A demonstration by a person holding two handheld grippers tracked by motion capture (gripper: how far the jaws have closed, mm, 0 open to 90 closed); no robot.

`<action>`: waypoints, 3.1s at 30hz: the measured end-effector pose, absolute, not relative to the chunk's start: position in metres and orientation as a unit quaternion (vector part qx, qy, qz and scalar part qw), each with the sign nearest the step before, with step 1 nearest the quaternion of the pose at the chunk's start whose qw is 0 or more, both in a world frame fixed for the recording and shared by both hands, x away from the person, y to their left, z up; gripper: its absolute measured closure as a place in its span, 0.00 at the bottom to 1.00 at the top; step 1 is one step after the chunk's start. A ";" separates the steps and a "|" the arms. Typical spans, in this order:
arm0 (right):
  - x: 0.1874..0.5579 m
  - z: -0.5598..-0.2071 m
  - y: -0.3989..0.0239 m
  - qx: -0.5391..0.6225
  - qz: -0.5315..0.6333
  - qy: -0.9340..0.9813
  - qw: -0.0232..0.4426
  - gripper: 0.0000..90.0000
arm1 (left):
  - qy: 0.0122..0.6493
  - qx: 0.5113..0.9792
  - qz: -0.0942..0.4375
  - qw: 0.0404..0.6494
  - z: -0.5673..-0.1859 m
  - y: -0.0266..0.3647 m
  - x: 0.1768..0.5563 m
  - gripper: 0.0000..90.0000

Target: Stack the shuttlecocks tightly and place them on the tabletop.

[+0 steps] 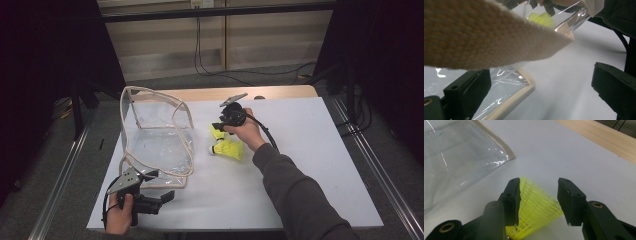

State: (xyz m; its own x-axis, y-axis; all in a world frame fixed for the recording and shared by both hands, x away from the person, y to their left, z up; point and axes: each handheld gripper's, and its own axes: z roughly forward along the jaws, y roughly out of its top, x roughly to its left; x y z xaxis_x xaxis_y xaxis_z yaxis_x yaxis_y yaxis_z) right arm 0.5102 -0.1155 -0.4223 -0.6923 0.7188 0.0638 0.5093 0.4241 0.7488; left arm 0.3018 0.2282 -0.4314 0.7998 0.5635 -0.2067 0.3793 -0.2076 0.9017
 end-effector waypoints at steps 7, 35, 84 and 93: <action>0.509 -0.422 -0.126 0.375 0.386 0.832 0.132 0.72 | 0.305 0.773 0.084 0.551 -0.431 0.228 0.302 0.03; 0.491 -0.415 -0.185 0.415 0.422 0.794 0.142 1.00 | 0.307 0.772 0.086 0.550 -0.431 0.227 0.302 0.03; 0.425 -0.398 -0.225 0.398 0.459 0.773 0.183 1.00 | 0.307 0.774 0.089 0.547 -0.431 0.227 0.302 0.03; 0.416 -0.399 -0.228 0.396 0.466 0.770 0.182 1.00 | 0.307 0.774 0.090 0.547 -0.431 0.226 0.302 0.02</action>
State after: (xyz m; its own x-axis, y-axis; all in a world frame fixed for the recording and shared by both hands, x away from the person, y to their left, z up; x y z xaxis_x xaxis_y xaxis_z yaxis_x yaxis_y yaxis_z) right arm 0.4160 -0.2278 -0.3985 -0.6192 0.7802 0.0887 0.4407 0.2517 0.8617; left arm 0.3019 0.2262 -0.4311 0.7949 0.5742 -0.1959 0.3766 -0.2139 0.9013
